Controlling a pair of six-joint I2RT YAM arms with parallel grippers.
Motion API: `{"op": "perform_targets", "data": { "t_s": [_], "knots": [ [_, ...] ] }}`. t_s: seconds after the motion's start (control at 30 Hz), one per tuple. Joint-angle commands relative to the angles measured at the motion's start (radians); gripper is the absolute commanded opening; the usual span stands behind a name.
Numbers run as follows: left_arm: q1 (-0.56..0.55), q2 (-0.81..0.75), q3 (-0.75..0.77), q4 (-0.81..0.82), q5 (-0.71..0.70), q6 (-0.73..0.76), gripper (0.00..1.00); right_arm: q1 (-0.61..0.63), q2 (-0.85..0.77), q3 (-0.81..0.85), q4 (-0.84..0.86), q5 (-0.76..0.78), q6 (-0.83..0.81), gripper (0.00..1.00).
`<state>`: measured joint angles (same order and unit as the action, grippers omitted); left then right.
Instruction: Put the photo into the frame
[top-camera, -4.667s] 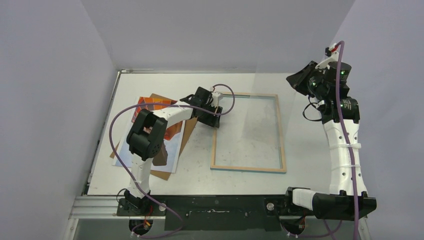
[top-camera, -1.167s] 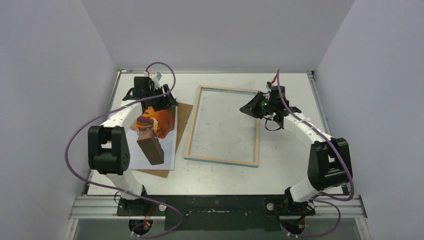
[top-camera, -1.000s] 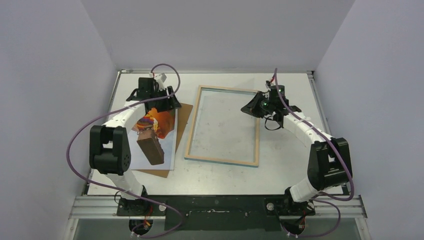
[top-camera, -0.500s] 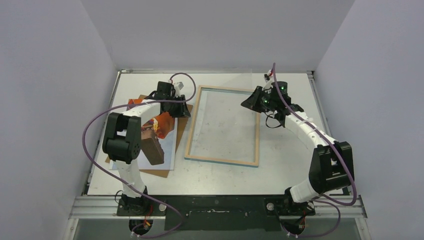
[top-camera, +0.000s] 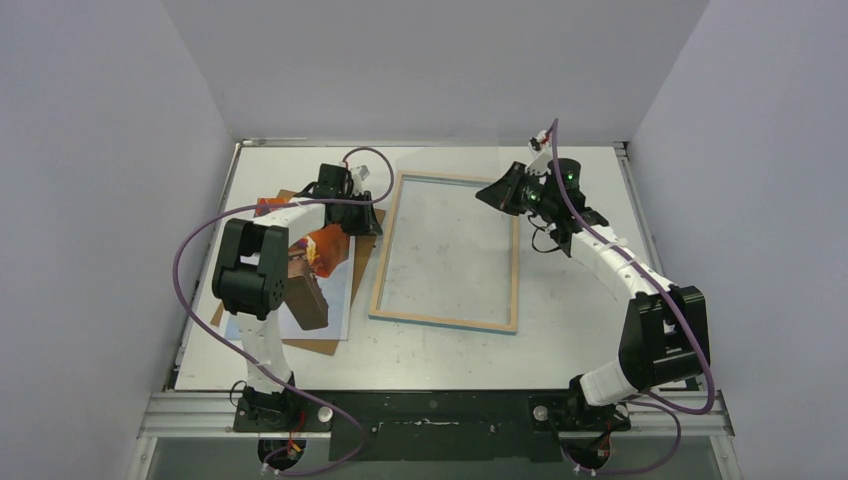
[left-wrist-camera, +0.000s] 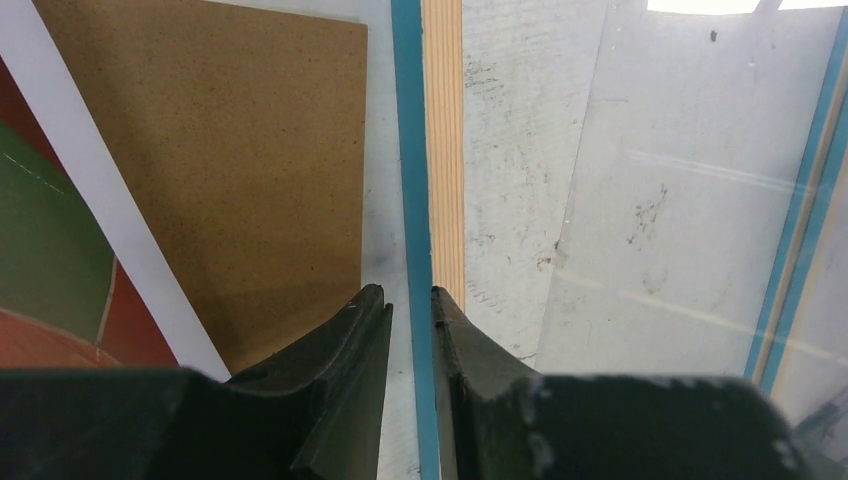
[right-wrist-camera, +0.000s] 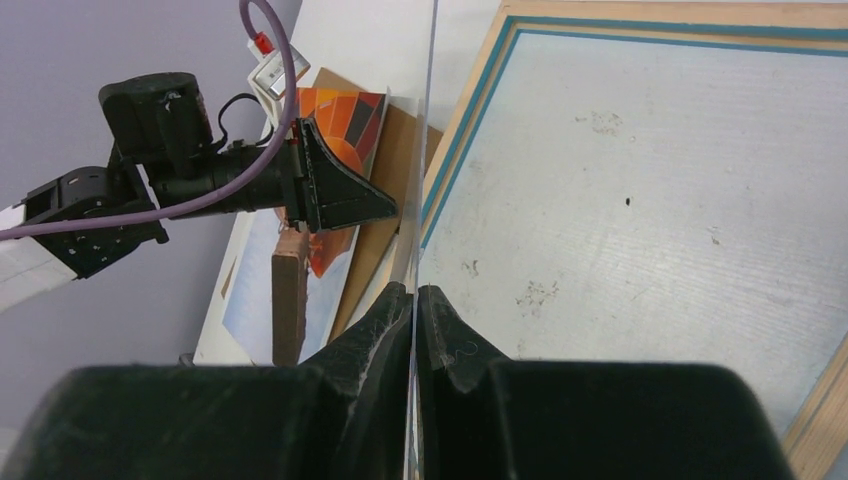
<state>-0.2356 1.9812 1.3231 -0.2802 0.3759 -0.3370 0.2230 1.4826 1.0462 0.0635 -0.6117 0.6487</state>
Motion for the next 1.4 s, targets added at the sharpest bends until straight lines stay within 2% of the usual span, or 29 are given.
{"op": "perform_targets", "data": {
  "t_s": [0.0,1.03,1.37],
  "knots": [
    [-0.001,-0.003,0.027,0.047,0.031,-0.005,0.2,-0.007,-0.006,-0.009,0.152,-0.025,0.034,0.05],
    [-0.012,0.045,0.01,0.013,0.075,0.027,0.1,-0.107,0.206,-0.232,0.512,-0.103,0.179,0.05],
    [-0.024,0.056,0.019,0.0,0.06,0.04,0.07,-0.116,0.189,-0.272,0.599,-0.133,0.189,0.05]
  ]
}}
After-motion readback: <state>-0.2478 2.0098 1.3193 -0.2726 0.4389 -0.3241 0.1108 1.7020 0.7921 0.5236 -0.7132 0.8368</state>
